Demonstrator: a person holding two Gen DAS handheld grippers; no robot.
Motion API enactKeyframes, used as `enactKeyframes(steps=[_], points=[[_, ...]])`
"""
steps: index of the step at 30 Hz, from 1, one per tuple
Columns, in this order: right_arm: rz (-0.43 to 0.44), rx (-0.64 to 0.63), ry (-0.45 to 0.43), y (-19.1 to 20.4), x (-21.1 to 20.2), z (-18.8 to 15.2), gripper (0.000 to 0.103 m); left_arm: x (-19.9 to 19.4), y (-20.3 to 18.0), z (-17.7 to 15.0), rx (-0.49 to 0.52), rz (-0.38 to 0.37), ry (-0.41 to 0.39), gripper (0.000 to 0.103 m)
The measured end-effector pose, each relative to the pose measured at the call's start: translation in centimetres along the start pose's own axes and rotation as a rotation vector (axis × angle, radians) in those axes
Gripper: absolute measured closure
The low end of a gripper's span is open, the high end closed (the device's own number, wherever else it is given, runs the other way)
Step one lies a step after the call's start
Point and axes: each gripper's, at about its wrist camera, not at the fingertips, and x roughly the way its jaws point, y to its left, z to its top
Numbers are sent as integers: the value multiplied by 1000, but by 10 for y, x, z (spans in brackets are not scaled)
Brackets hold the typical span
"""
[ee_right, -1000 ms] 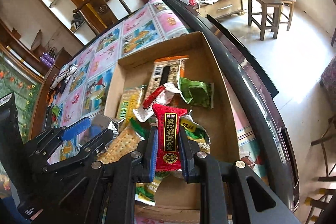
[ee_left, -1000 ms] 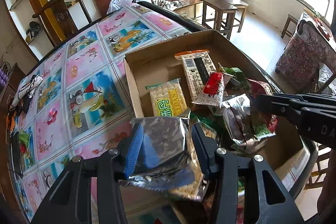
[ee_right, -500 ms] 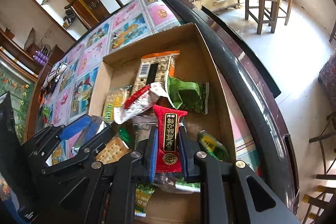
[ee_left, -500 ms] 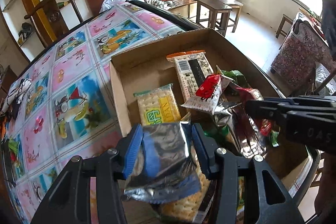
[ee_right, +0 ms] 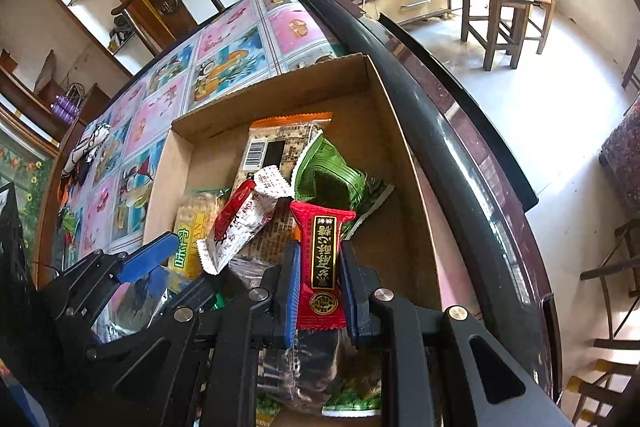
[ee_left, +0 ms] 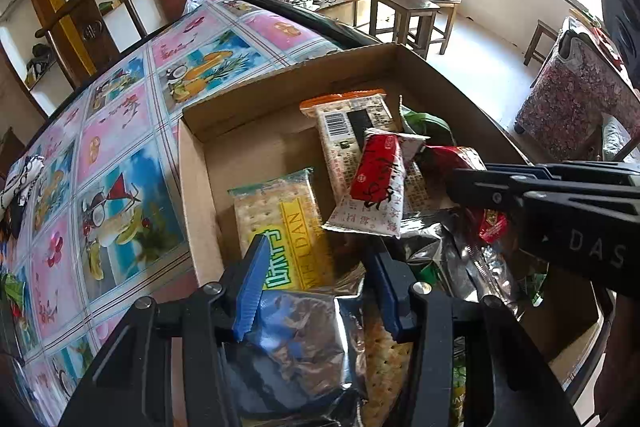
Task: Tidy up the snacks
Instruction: 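Lower both grippers into the box and open them to release the snacks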
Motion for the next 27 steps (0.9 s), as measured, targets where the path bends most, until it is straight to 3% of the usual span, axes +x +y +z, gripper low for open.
enactKeyframes(steps=[27], points=[[-17, -6, 5, 4, -9, -11, 80, -9, -9, 1, 30, 14, -19, 54]])
